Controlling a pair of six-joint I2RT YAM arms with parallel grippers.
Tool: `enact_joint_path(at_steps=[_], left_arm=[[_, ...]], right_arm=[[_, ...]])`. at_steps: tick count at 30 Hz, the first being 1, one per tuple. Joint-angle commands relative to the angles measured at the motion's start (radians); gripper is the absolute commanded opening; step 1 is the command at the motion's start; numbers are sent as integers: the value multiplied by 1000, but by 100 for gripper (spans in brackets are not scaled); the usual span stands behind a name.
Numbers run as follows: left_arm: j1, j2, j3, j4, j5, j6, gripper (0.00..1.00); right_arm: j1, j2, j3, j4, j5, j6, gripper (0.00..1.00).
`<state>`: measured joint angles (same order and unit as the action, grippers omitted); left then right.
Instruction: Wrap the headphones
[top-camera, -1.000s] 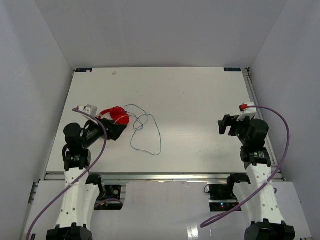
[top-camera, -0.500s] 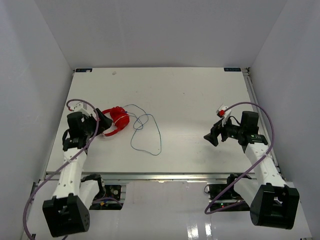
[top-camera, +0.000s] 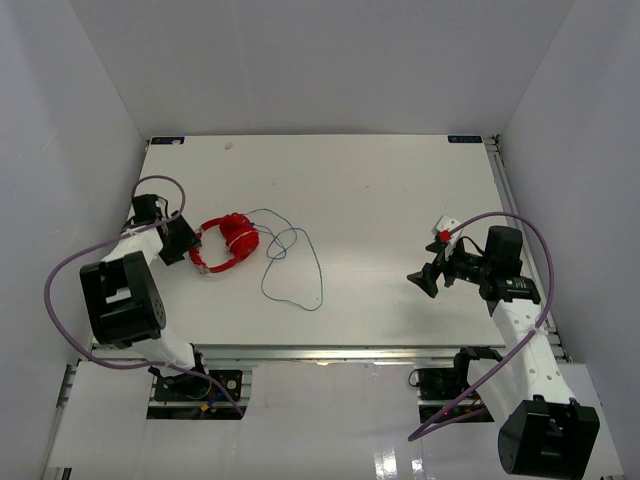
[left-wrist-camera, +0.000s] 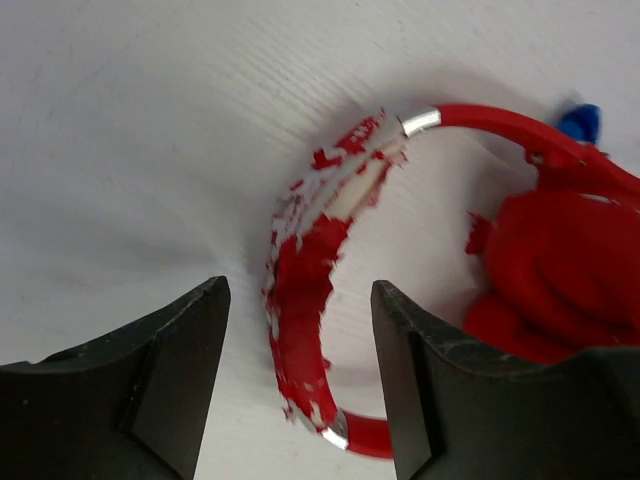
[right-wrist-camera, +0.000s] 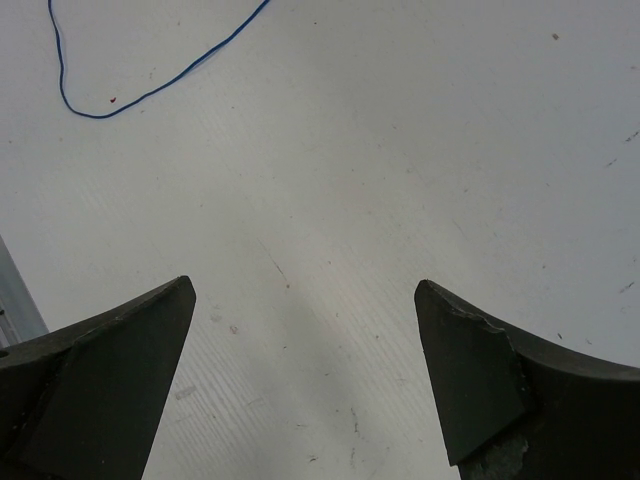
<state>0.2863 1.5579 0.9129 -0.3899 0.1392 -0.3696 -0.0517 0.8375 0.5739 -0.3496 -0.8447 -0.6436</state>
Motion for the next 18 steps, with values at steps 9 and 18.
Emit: enact_joint_path(at_steps=[9, 18], left_arm=[[-83, 245, 173, -45, -53, 202, 58], [-136, 274, 113, -25, -46, 382, 52]], right_arm=[[6, 13, 27, 4, -10, -11, 96], [6, 25, 23, 12, 3, -10, 96]])
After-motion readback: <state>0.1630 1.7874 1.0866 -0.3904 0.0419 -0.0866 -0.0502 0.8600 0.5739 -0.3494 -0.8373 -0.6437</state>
